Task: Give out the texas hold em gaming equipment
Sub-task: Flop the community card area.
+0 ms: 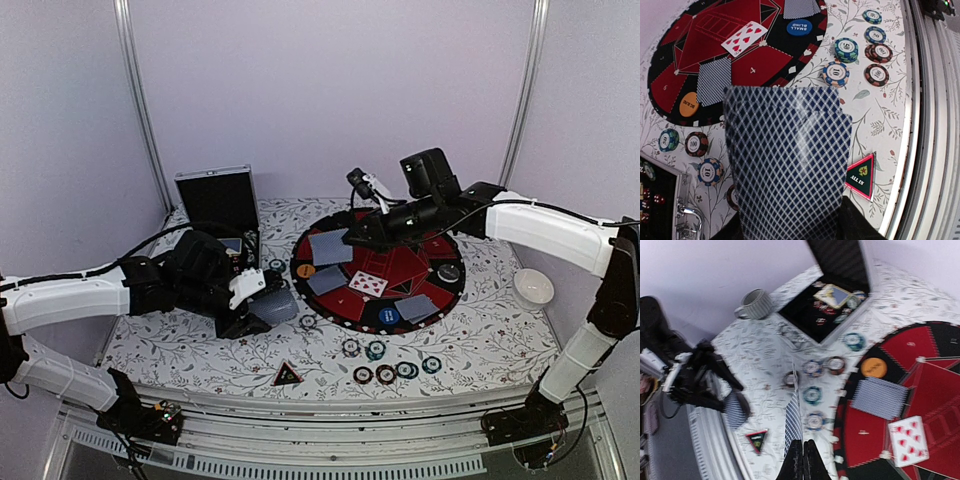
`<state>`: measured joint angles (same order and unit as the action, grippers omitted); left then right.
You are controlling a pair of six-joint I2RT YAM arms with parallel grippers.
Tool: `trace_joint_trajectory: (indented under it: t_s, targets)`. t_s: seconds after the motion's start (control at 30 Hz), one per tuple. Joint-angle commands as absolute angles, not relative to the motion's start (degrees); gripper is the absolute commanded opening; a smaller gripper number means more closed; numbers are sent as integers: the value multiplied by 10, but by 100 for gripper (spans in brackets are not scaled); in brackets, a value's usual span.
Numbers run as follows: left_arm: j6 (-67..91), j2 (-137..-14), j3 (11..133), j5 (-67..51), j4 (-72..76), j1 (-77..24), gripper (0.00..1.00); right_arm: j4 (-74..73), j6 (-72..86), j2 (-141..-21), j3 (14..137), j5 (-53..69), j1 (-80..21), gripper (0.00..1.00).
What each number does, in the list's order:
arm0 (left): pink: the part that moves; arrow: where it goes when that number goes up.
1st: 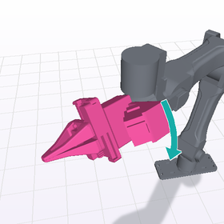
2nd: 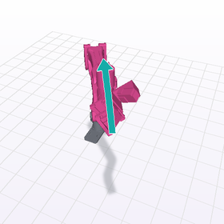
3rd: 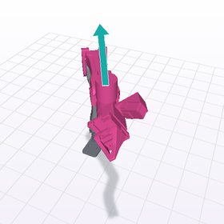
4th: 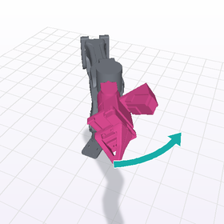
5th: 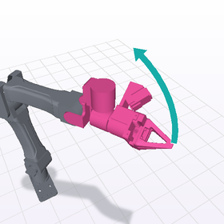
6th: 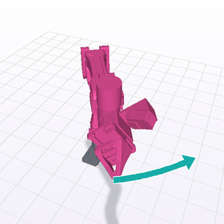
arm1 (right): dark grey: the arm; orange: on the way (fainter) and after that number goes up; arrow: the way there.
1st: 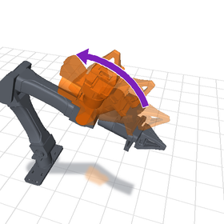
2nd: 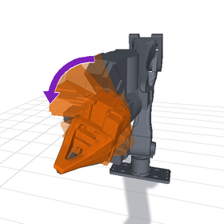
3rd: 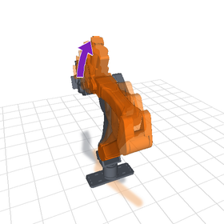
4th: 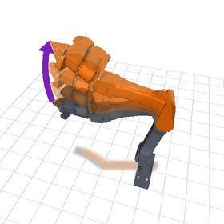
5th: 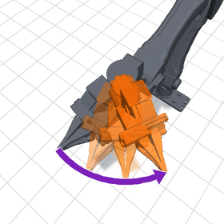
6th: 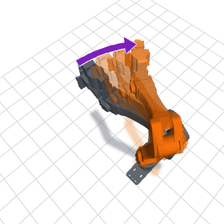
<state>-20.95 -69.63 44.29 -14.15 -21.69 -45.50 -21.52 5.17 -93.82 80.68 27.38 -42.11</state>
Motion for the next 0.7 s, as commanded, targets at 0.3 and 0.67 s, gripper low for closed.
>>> trace_joint_trajectory:
  t_s: [0.3,0.67]
  targets:
    - [-211,-700,437,-159,-200,-446,48,-88,-411,-1145,928,-20,-303,2]
    - [-214,-696,431,-162,-195,-441,48,22,-728,-1205,802,157,-301,2]
